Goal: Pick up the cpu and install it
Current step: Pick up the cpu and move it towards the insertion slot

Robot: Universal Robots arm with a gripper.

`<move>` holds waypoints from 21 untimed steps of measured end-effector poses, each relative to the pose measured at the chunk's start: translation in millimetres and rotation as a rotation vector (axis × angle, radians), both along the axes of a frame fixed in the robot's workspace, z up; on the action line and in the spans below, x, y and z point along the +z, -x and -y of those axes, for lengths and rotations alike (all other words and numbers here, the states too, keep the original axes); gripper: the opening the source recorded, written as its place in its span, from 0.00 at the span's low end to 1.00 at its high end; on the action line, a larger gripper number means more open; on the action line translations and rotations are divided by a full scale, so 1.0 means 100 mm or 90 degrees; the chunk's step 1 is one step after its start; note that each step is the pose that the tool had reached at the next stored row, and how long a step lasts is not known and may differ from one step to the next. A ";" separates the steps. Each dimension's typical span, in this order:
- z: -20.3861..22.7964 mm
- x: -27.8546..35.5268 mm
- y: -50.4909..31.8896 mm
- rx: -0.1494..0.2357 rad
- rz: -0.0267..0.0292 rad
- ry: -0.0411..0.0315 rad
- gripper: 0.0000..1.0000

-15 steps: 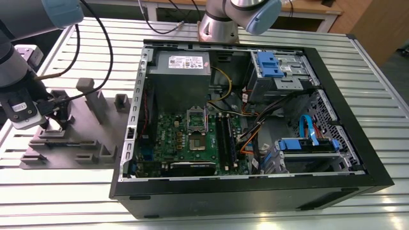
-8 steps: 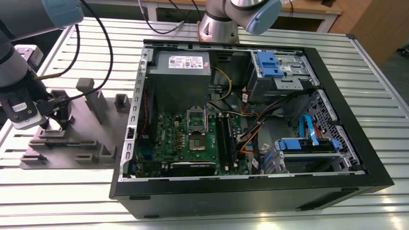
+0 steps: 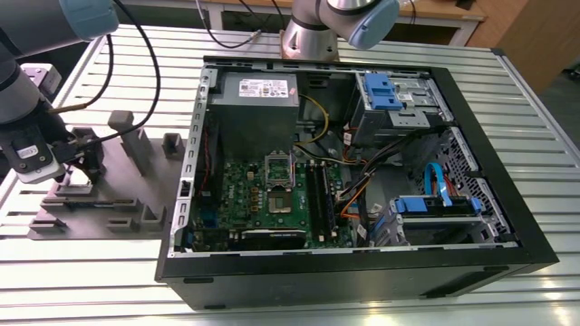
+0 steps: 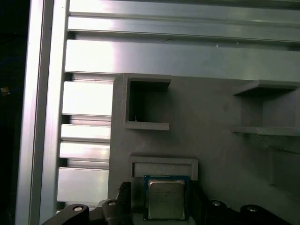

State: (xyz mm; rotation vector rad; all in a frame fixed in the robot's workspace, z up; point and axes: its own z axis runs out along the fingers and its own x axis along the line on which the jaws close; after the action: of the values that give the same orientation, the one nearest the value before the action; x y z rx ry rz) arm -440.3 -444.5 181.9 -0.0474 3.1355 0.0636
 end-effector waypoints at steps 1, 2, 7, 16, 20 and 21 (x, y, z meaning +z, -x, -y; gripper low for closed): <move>0.000 0.000 0.000 0.000 0.0000 0.0000 0.60; 0.000 0.000 0.000 0.000 0.0000 0.0000 0.60; -0.001 0.010 -0.003 0.000 0.0001 -0.0001 0.60; 0.000 0.011 -0.031 0.000 0.0000 0.0003 0.60; 0.000 0.010 -0.042 0.000 0.0000 0.0003 0.60; 0.000 0.011 -0.047 0.000 -0.0001 0.0004 0.60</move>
State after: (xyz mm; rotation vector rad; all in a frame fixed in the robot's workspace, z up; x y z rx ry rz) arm -435.5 -444.5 183.0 -0.0475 3.1357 0.0628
